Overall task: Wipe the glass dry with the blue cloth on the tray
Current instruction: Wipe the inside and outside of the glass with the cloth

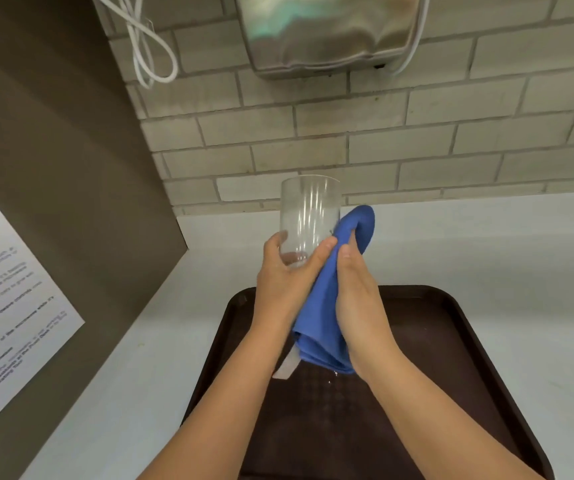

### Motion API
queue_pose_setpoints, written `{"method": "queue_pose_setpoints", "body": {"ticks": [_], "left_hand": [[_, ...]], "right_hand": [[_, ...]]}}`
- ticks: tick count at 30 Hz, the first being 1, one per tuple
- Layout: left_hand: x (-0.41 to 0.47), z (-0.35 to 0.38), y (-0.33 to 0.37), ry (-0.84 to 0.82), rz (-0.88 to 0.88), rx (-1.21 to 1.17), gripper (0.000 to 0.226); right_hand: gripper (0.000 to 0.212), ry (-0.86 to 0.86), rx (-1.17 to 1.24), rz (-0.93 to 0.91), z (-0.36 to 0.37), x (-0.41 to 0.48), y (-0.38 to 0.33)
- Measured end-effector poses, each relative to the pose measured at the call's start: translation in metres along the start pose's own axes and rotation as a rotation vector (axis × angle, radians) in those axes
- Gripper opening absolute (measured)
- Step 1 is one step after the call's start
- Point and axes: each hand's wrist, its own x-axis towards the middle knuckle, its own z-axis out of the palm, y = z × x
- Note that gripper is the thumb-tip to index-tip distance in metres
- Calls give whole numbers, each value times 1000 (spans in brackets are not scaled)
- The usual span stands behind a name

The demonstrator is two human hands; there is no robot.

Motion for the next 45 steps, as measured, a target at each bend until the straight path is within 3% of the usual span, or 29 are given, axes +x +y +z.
{"method": "queue_pose_setpoints", "body": {"ticks": [4,6,9,12,14,16,19,22,25,28,30,33,37,39,45], "left_hand": [[3,-6,-8,-189,-140,-417,83],[5,-5,-8,-270,-179,-487,70],[11,-6,-4,-366,-190,-510,51],[15,-7,-2,-398,-193,-534,39],[14,-5,-5,-397,-188,-544,35],[13,-2,-10,-382,-198,-563,42],[12,1,-15,-332,-240,-589,59],[9,6,-15,-327,-237,-570,54],[6,12,-15,-239,-193,-373,65],[3,13,-18,-182,-114,-239,37],[-3,12,-18,-187,-129,-238,43],[-8,10,-14,-247,-72,-315,63],[-9,13,-7,-389,-209,-749,44],[-7,13,-7,-441,-174,-1033,40],[6,2,-11,-451,-175,-931,57]], "right_hand": [[49,-45,-462,-364,3,5,-8],[50,-48,-541,-473,4,24,-22],[50,-102,-380,-427,5,51,-43],[51,-130,-90,-187,2,65,-41],[53,-110,25,-9,0,60,-31],[49,-73,23,52,-2,43,-15],[46,-66,-145,-60,-9,6,3],[50,-88,-230,-176,-19,-12,8],[52,-82,-279,-235,-25,-15,5],[55,-84,-430,-337,-25,-19,9],[53,-82,-516,-386,-21,-24,11],[49,-63,-586,-494,-16,-25,4],[48,-120,-616,-545,-13,-9,-24],[47,-205,-618,-539,-10,1,-40],[60,-322,-557,-455,-2,16,-58]]}}
